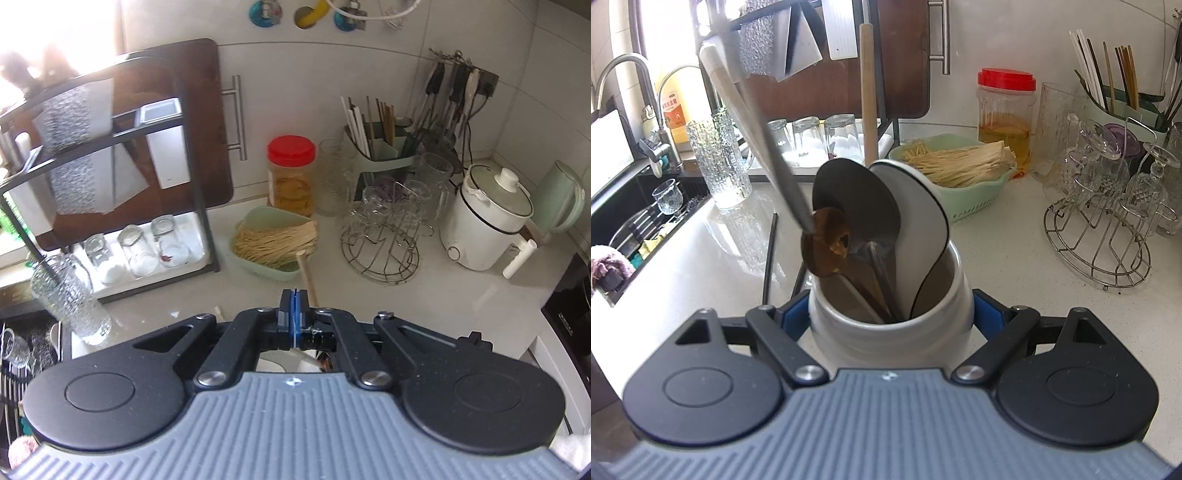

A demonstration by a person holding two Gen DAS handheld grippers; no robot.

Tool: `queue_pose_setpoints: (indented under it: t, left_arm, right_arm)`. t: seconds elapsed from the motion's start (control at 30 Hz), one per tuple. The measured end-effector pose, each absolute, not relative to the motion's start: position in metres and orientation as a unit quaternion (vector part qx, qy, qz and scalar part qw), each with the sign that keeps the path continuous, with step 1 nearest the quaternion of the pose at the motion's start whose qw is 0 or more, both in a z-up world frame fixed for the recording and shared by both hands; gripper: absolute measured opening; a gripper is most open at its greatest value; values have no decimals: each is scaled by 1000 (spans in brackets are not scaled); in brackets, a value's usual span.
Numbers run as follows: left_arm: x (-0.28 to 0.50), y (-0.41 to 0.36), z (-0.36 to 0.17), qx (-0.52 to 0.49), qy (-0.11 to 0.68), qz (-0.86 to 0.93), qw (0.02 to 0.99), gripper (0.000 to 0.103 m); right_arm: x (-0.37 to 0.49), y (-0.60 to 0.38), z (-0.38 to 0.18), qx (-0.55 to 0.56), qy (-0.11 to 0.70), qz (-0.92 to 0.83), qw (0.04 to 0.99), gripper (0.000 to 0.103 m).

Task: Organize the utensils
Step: 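Lower the metal fork into the white pot held by the right tool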

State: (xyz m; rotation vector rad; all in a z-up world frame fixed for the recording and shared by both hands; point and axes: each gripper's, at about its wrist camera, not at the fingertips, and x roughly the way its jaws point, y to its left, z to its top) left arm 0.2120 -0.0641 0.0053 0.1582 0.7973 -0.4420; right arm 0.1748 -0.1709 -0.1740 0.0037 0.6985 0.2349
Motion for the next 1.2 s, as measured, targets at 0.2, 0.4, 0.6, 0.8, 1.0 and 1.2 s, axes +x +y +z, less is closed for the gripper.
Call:
queue_pose_setpoints:
  t: [0.2, 0.4, 0.6, 0.8, 1.0, 1.2]
  left_arm:
    - [224, -85, -5, 102, 389, -238, 884, 1]
    - [230, -101, -21, 128, 409, -256, 866, 1]
    - [243, -106, -34, 128, 469, -266, 832, 1]
    - [252, -117, -38, 145, 489, -274, 815, 1]
    - [253, -125, -46, 146, 507, -274, 804, 1]
    - [257, -127, -58, 138, 530, -264, 794, 2]
  right_arm:
    - [175, -170, -174, 1, 341, 115, 933, 91]
    - [176, -169, -174, 0, 343, 116, 932, 91]
    - [177, -168, -174, 0, 345, 117, 931, 91]
    - [178, -169, -174, 1, 343, 118, 932, 91]
    - [177, -169, -174, -2, 343, 121, 932, 91]
    - [177, -168, -174, -4, 342, 124, 931, 91]
